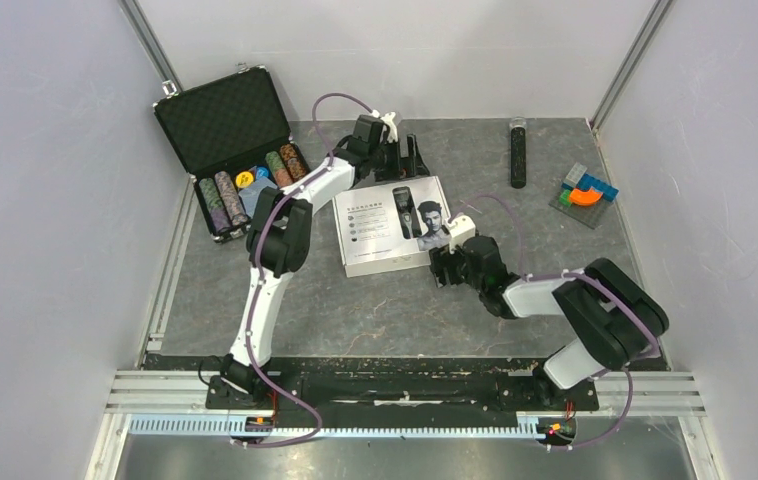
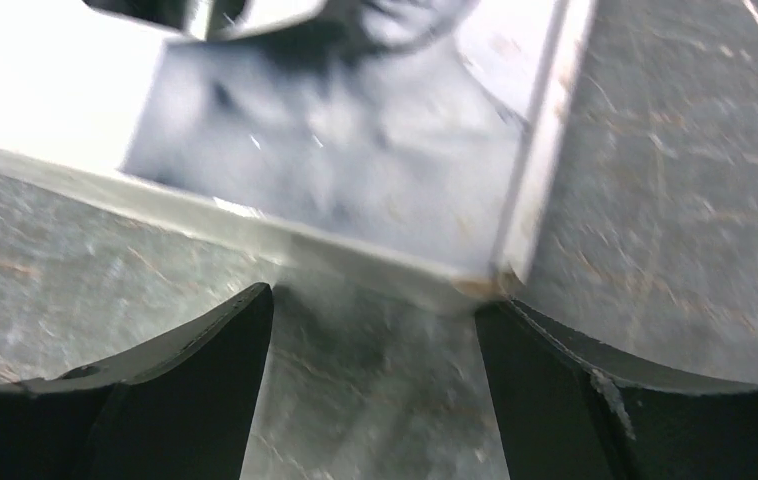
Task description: Sort the hair-cutting tools
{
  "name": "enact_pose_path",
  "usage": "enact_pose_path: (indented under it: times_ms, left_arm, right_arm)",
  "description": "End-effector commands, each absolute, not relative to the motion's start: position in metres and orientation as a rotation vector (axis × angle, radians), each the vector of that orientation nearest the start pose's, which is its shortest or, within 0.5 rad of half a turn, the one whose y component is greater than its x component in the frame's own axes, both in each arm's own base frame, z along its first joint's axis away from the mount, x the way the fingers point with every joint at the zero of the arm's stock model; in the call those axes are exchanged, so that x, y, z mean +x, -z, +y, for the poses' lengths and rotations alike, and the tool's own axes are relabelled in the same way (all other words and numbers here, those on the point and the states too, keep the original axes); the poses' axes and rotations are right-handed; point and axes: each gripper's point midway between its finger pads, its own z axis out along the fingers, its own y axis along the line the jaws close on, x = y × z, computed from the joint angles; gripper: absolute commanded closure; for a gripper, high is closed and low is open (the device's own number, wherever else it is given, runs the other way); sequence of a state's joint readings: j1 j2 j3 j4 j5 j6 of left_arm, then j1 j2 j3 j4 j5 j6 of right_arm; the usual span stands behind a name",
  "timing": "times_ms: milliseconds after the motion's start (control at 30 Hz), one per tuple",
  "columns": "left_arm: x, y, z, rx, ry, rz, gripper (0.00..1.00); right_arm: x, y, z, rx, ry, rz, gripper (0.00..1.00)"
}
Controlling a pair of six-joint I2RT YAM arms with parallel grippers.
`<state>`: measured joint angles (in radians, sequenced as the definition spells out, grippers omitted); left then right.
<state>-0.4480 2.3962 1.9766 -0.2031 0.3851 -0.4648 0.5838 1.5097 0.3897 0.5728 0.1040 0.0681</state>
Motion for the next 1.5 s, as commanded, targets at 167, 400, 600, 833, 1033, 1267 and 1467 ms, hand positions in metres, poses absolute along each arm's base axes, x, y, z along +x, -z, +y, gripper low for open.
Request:
enact_pose_path:
  times_ms: [167, 400, 600, 833, 1033, 1267, 1467]
  left_arm:
    - [0.49, -0.089, -0.378, 0.427, 0.997, 2.291, 0.0]
    - [0.483, -0.094, -0.378, 0.416, 0.977, 2.283, 0.0]
    - [0.488, -0.089, -0.37, 0.399, 0.907, 2.297, 0.0]
    - [0.493, -0.087, -0.363, 0.391, 0.884, 2.304, 0.0]
    - [0.491, -0.083, -0.364, 0.402, 0.893, 2.314, 0.0]
    - [0.486, -0.08, -0.367, 0.408, 0.92, 2.326, 0.0]
    - [0.473, -0.074, -0.373, 0.412, 0.971, 2.337, 0.0]
  right_arm:
    - [0.332, -0.034, 0.222, -0.522, -0.416, 1.98, 0.25]
    - [0.331, -0.034, 0.188, -0.414, -0.28, 2.007, 0.26]
    - [0.312, -0.033, 0.166, -0.425, -0.233, 2.013, 0.26]
    - [0.303, -0.034, 0.153, -0.435, -0.198, 2.011, 0.27]
    - [0.306, -0.026, 0.139, -0.389, -0.145, 2.047, 0.33]
    - [0.317, -0.024, 0.148, -0.381, -0.17, 2.043, 0.39]
    - [0.331, -0.029, 0.154, -0.316, -0.185, 2.015, 0.43]
